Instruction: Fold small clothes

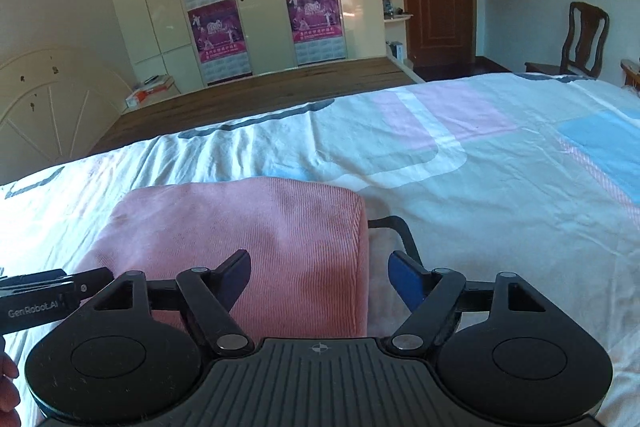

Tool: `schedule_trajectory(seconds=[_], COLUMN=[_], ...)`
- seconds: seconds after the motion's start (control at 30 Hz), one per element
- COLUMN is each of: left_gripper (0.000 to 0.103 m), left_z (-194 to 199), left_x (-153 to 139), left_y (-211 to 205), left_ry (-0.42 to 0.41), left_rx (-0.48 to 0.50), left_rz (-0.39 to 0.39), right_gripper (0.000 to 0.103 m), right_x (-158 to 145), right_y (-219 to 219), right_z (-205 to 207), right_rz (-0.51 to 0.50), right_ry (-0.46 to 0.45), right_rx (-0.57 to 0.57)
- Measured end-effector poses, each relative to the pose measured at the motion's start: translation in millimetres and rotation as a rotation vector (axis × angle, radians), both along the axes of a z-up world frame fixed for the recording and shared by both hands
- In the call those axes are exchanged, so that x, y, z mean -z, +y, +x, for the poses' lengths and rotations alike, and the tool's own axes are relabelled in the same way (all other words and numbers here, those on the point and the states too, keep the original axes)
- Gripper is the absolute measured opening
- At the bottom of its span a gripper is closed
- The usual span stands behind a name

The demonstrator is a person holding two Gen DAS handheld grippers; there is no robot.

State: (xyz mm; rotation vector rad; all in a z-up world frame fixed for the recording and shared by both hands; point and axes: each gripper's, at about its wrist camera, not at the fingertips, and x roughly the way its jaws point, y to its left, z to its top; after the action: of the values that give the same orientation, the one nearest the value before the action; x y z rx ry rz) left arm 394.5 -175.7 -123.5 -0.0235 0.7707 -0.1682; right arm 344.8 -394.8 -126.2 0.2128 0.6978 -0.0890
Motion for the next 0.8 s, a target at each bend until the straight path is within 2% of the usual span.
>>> schedule_trajectory(seconds=[0.07, 0.17, 0.27, 0.47, 0.57, 0.63, 0.7, 0.8], left_gripper=[0.070, 0.070, 0.069, 0.070, 0.070, 0.071, 0.077, 0.077], left_z=[-7.7, -20.5, -34.8, -44.4, -44.6, -48.2, -54.4, -61.1], left_x=[-1.3, -2.4, -2.1, 2.5, -1.9, -5.2, -4.4, 1.3], left_y=[0.6, 1.4, 0.0, -7.3, -7.5, -5.5, -3.6, -1.8], left_ry=[0.007, 0.017, 0.027, 0.048, 0.068, 0.076, 0.084, 0.096], left_rx=[0.005, 0.009, 0.020, 0.025, 0.019, 0.023, 0.037, 0.045], left_rz=[-0.005, -0.015, -0.017, -0.010, -0.013, -0.018, -0.019, -0.024], right_gripper=[0.058, 0.046, 0.039, 0.033, 0.033, 0.033, 0.033, 0.033], right_x=[-4.1, -5.7, 2.4, 29.0, 26.9, 17.7, 14.3, 24.8], right_y=[8.1, 17.5, 23.3, 25.8, 24.3, 23.5, 26.9, 27.0], right_z=[-12.0, -27.9, -40.1, -48.7, -45.5, -53.2, -62.1, -67.2], right_rz=[-0.022, -0.032, -0.046, -0.141, -0.124, -0.083, -0.103, -0.124], right_ry=[-0.014, -0.010, 0.019, 0.077, 0.092, 0.068, 0.064, 0.096], right_rx=[-0.026, -0.073, -0.103, -0.112, -0.097, -0.081, -0.085, -0.073])
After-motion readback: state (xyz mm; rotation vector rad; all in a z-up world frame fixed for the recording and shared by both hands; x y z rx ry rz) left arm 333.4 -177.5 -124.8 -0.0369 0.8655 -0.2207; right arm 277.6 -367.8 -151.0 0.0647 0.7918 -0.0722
